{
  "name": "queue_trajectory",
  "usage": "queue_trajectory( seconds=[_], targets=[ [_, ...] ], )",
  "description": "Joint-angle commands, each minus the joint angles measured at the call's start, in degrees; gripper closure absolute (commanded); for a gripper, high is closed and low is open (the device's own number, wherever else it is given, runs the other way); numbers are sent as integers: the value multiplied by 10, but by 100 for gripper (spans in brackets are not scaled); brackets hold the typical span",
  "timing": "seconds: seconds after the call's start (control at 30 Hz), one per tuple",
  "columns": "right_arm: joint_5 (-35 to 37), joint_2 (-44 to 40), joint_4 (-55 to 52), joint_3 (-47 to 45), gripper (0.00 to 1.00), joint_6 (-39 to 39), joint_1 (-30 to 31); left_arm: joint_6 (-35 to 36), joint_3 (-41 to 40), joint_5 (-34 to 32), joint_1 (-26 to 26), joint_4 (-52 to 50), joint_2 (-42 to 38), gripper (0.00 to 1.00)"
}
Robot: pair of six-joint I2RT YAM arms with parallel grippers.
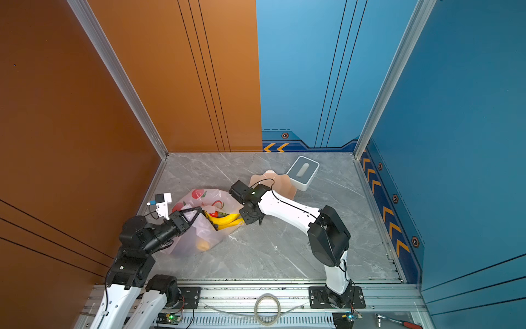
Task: Place the fruits into the plastic bag
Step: Shake the plastic bag at the middle-left of the table.
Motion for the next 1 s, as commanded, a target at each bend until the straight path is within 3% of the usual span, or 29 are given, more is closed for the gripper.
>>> queue_trajectory(
  seconds=[0.0,0.07,0.47,0.97],
  targets=[
    [16,-12,-17,8,92,4,0,11,14,-7,7,0,-5,100],
    [18,-17,-18,8,100,5,0,10,13,-6,7,0,-6,100],
    [25,-44,-15,59,100,1,6,19,34,-13,9,-41,2,100],
    [-60,2,13,390,100,3,-1,103,269,-57,22,-121,93,100]
  ],
)
